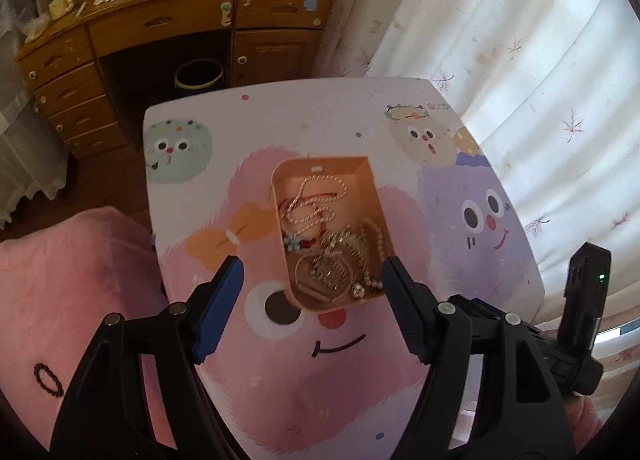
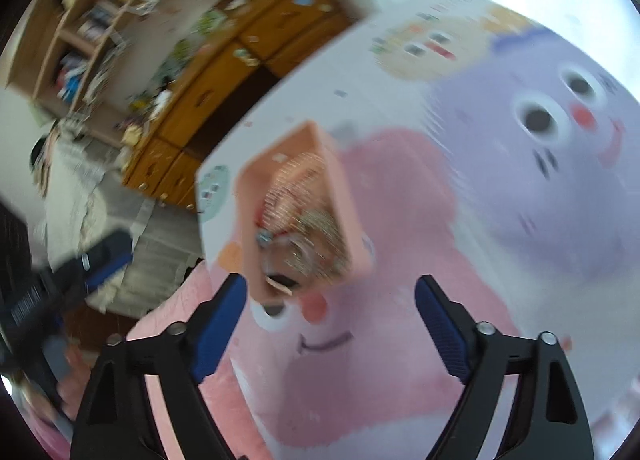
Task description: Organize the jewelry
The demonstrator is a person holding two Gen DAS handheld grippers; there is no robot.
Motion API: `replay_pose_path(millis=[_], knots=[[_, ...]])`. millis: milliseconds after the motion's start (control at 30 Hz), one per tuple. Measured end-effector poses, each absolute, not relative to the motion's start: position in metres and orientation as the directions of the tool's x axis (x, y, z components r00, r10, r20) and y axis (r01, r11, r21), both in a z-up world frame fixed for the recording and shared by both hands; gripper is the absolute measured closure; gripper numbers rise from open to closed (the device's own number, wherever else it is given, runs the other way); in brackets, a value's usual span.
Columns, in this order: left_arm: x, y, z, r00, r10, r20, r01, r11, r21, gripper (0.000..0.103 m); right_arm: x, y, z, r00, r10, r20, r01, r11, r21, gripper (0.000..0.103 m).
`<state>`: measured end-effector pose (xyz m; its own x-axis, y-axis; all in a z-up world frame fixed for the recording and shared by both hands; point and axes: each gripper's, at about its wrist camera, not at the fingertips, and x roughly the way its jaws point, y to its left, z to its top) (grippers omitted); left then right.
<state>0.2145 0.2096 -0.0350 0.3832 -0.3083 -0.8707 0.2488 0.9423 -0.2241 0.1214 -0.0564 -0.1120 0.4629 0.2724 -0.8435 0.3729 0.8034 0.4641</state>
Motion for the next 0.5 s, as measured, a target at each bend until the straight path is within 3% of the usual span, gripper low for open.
replay_pose_path(millis=[100, 200, 367, 500], knots=[[0.173, 0.209, -0.066, 0.339, -0.274, -0.9, 0.208, 0.955, -0.212, 0.034, 0.085, -0.062, -0.126, 0.408, 0.194, -0.892, 0.41, 0.834, 0.369, 0.004], [0.135, 0.203, -0.092, 0.248, -0.295, -0.923, 0.156, 0.952, -0.263, 0.034, 0.053, -0.062, -0.143, 0.328, 0.215, -0.92, 0.384, 0.859, 0.338, 0.004], [0.081, 0.177, -0.093, 0.256, -0.251, -0.934, 0.123, 0.966, -0.226, 0.034, 0.018, -0.075, -0.163, 0.224, 0.291, -0.93, 0.365, 0.86, 0.357, 0.004], [0.058, 0.143, -0.084, 0.293, -0.221, -0.93, 0.077, 0.975, -0.208, 0.034, 0.013, -0.095, -0.158, 0.216, 0.27, -0.938, 0.236, 0.918, 0.319, 0.004]])
